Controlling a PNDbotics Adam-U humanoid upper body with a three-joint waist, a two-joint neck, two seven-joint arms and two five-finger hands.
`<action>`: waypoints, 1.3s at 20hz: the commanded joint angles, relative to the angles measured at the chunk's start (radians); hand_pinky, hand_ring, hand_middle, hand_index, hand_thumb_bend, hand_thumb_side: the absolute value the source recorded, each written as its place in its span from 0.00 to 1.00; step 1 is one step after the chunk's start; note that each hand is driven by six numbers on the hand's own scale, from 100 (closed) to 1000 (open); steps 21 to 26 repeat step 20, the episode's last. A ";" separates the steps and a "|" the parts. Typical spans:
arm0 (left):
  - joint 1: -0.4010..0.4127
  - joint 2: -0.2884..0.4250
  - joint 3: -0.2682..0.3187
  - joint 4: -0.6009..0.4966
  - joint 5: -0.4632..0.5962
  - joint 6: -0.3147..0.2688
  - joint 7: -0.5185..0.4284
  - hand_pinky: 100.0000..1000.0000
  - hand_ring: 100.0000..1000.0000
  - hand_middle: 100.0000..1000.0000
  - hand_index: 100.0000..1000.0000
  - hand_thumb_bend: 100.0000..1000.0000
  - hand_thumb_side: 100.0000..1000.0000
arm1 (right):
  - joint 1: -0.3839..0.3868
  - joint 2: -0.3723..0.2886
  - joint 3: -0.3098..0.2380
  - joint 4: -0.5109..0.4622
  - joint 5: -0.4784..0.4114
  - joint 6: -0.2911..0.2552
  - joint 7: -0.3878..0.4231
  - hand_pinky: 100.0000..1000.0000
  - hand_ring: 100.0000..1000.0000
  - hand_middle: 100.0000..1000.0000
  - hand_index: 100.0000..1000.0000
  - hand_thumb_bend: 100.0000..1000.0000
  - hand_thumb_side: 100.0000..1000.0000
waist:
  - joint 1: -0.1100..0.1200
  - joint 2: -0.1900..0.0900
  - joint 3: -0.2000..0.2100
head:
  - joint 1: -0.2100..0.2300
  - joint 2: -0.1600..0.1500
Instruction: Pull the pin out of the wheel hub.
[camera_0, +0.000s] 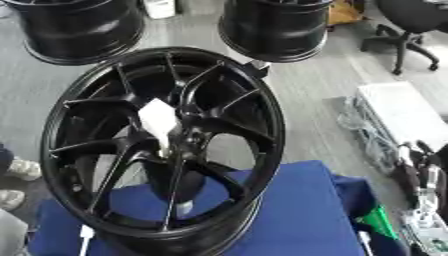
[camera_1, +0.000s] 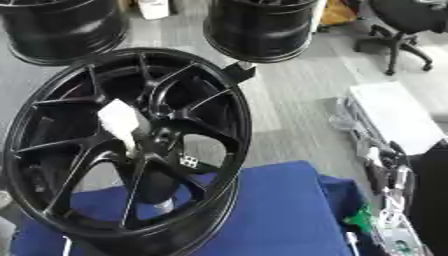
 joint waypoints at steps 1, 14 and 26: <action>-0.012 0.005 -0.007 -0.021 0.006 -0.004 -0.013 0.61 0.51 0.50 0.73 0.26 0.72 | 0.003 0.010 0.071 -0.089 0.011 -0.019 0.079 0.64 0.64 0.62 0.86 0.00 0.58 | 0.005 -0.009 0.003 | 0.001 0.002; -0.009 0.000 -0.018 -0.015 0.003 -0.015 -0.032 0.61 0.52 0.50 0.73 0.26 0.73 | 0.011 0.025 0.139 -0.112 -0.035 -0.010 0.169 0.63 0.62 0.59 0.83 0.00 0.65 | 0.022 -0.006 0.003 | 0.083 0.002; -0.010 -0.001 -0.022 -0.014 0.001 -0.015 -0.039 0.62 0.52 0.51 0.73 0.26 0.73 | 0.011 0.025 0.146 -0.111 -0.031 -0.002 0.180 0.63 0.62 0.58 0.83 0.00 0.66 | 0.023 -0.003 0.003 | 0.099 0.002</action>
